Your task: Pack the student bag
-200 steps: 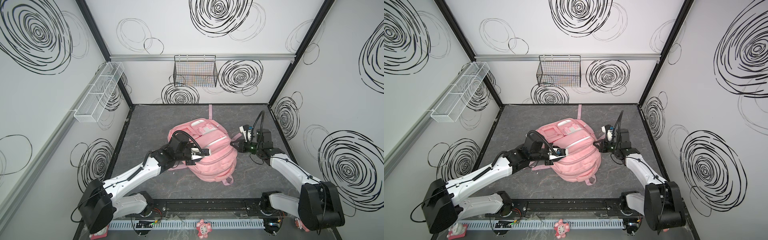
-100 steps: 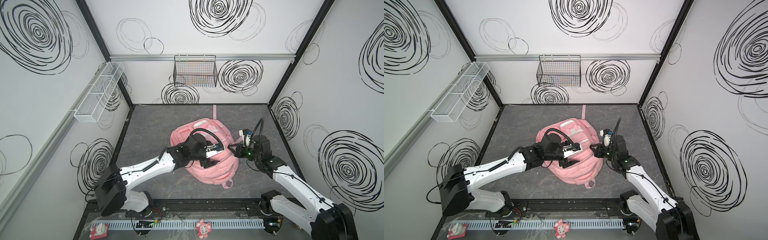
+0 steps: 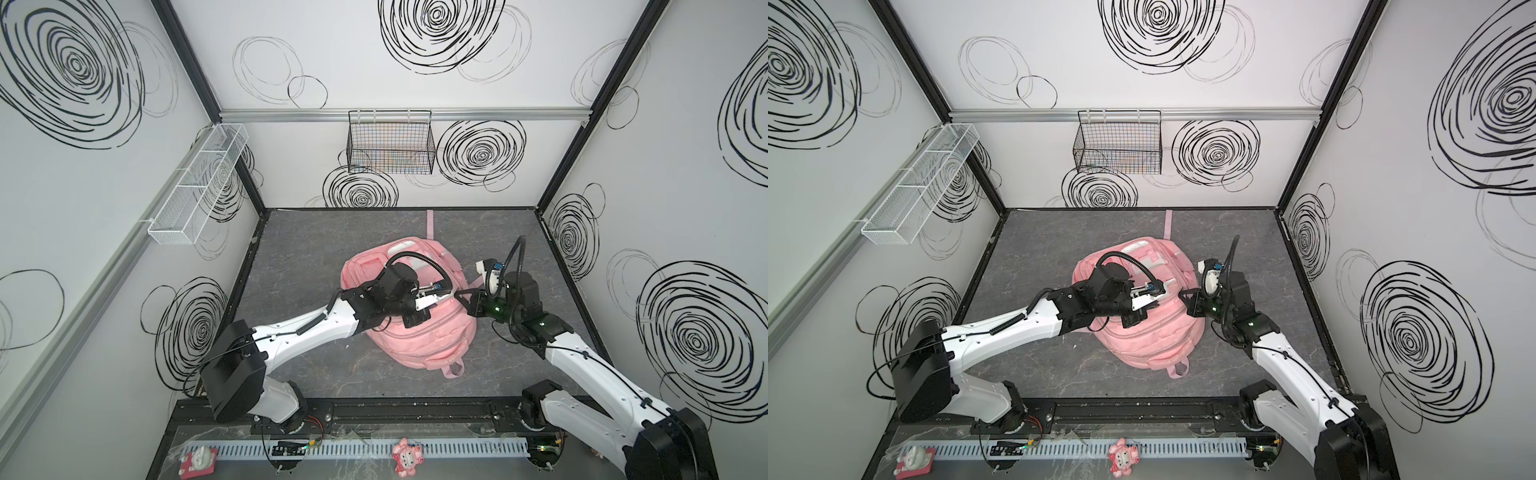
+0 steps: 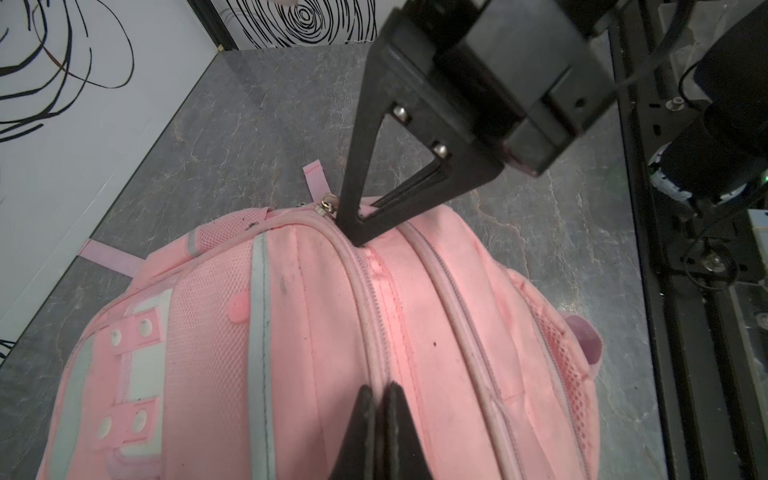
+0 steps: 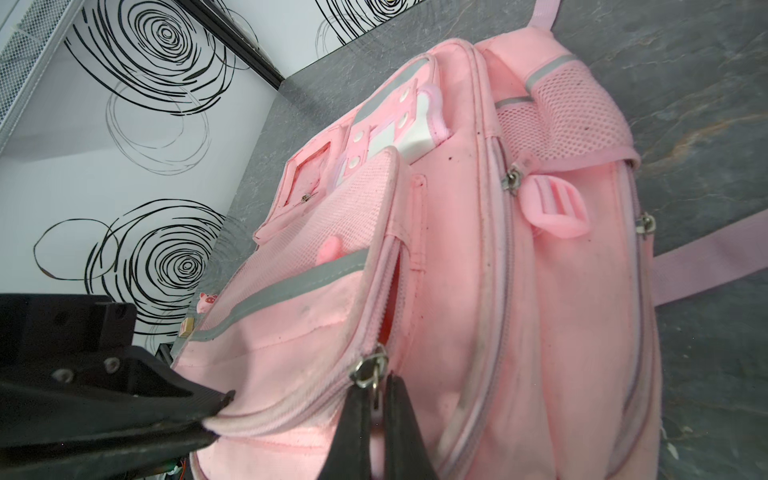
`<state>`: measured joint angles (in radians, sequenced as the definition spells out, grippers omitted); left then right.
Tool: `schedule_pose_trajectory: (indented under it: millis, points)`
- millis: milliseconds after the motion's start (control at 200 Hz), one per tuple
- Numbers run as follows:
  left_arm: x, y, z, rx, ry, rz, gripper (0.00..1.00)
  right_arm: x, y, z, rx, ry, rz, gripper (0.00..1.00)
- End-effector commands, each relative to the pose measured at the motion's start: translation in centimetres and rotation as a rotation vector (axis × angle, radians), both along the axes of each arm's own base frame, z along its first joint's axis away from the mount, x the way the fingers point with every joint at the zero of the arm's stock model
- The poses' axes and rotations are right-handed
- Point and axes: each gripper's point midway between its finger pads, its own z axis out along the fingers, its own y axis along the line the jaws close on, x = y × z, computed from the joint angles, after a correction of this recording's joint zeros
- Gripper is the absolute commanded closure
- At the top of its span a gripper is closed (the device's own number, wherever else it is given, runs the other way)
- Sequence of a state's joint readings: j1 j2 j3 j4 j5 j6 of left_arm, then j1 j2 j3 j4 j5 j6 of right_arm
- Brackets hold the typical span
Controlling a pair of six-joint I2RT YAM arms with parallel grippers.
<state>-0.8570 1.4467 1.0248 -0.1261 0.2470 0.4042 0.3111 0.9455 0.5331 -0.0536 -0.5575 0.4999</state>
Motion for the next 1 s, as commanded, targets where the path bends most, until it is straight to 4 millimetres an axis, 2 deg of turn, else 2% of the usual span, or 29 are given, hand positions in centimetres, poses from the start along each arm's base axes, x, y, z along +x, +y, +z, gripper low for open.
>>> schedule_pose_trajectory:
  millis: [0,110,230,330,390,415,450,470,520,550,585,655,680,735,795,885,940,995]
  points:
    - [-0.7,2.0,1.3,-0.019,-0.028,-0.039,1.00,2.9,-4.0,1.1,-0.064,-0.082,-0.130,1.00]
    - [-1.5,3.1,1.7,-0.040,-0.053,-0.079,1.00,3.9,-5.8,0.2,-0.062,-0.047,-0.164,1.00]
    - [-2.3,3.6,1.5,-0.039,-0.065,-0.122,1.00,4.7,-5.6,0.1,-0.045,-0.032,-0.145,1.00]
    - [-1.4,3.7,1.8,-0.068,-0.062,-0.090,1.00,5.5,-5.3,0.1,-0.020,-0.017,-0.143,1.00]
    - [0.4,3.7,3.1,-0.128,-0.074,-0.009,1.00,6.1,-5.5,0.2,-0.017,-0.018,-0.167,0.84]
    - [1.0,3.7,3.7,-0.157,-0.076,0.023,0.83,6.4,-5.7,0.4,-0.017,-0.023,-0.182,0.73]
    - [1.9,3.9,4.7,-0.204,-0.078,0.059,0.48,6.8,-6.1,0.6,-0.023,-0.027,-0.214,0.60]
    - [2.3,4.0,5.4,-0.233,-0.083,0.079,0.37,7.0,-6.5,0.7,-0.027,-0.030,-0.238,0.53]
    - [3.4,4.6,7.3,-0.317,-0.110,0.133,0.31,7.6,-7.5,1.0,-0.037,-0.040,-0.294,0.41]
    - [3.9,5.1,8.4,-0.371,-0.129,0.171,0.30,7.9,-8.1,1.4,-0.040,-0.056,-0.322,0.37]
    - [4.6,6.2,9.9,-0.447,-0.162,0.230,0.24,8.2,-8.8,1.6,-0.046,-0.075,-0.359,0.34]
    - [6.2,9.7,12.2,-0.596,-0.240,0.397,0.20,8.9,-11.1,1.8,-0.079,-0.127,-0.467,0.29]
    - [6.9,11.5,12.9,-0.648,-0.277,0.475,0.18,9.2,-12.1,1.8,-0.098,-0.153,-0.516,0.27]
    - [8.3,16.3,13.1,-0.727,-0.350,0.679,0.15,9.6,-14.4,1.7,-0.154,-0.214,-0.621,0.25]
    - [9.6,22.1,11.2,-0.722,-0.421,0.942,0.16,9.9,-17.2,1.4,-0.257,-0.293,-0.739,0.24]
    - [10.3,30.2,6.9,-0.588,-0.475,1.288,0.17,9.7,-20.6,0.5,-0.459,-0.376,-0.852,0.23]
    - [9.9,33.7,4.6,-0.515,-0.490,1.415,0.16,9.5,-21.8,-0.5,-0.565,-0.373,-0.875,0.23]
    - [9.4,35.8,2.4,-0.483,-0.489,1.473,0.16,9.3,-22.7,-1.8,-0.629,-0.352,-0.890,0.23]
